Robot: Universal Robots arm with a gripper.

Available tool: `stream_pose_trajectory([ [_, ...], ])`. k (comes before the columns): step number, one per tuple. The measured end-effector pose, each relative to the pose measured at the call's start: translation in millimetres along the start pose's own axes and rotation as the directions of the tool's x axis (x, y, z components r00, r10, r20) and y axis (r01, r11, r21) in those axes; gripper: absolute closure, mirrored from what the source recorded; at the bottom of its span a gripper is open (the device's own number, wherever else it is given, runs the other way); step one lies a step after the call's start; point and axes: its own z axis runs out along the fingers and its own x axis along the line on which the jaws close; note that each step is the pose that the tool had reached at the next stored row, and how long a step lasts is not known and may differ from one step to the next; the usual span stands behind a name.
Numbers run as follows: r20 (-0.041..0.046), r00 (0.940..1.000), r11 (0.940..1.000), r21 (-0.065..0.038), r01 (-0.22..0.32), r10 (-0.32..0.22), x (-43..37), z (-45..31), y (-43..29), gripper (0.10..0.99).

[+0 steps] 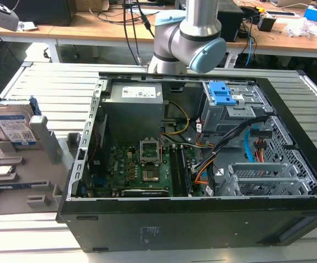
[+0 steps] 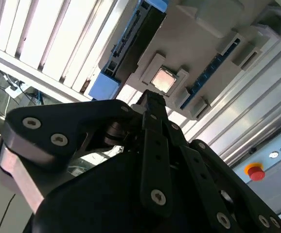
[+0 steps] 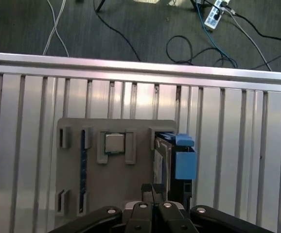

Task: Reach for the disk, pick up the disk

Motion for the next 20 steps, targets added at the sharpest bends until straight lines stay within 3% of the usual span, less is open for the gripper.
stream_pose_trajectory([
  [6, 0.0030, 0.9948, 0.9948, 0.000, -0.102, 0.102, 0.0, 0.2, 0.0, 0.980],
  [8, 0.0045, 0.9888, 0.9888, -0.001, -0.149, 0.149, 0.0, 0.3, 0.0, 0.980],
  [15, 0.0050, 0.9869, 0.9869, -0.001, -0.161, 0.161, 0.0, 0.3, 0.0, 0.973],
  [16, 0.0050, 0.9868, 0.9868, -0.001, -0.162, 0.162, 0.0, 0.3, 0.0, 0.918],
  [17, 0.0050, 0.9867, 0.9867, -0.001, -0.162, 0.162, 0.0, 0.3, 0.0, 0.918],
  [18, 0.0051, 0.9866, 0.9866, -0.001, -0.163, 0.163, 0.0, 0.3, 0.0, 0.792],
  [20, 0.0051, 0.9863, 0.9863, -0.001, -0.165, 0.165, 0.0, 0.3, 0.0, 0.671],
])
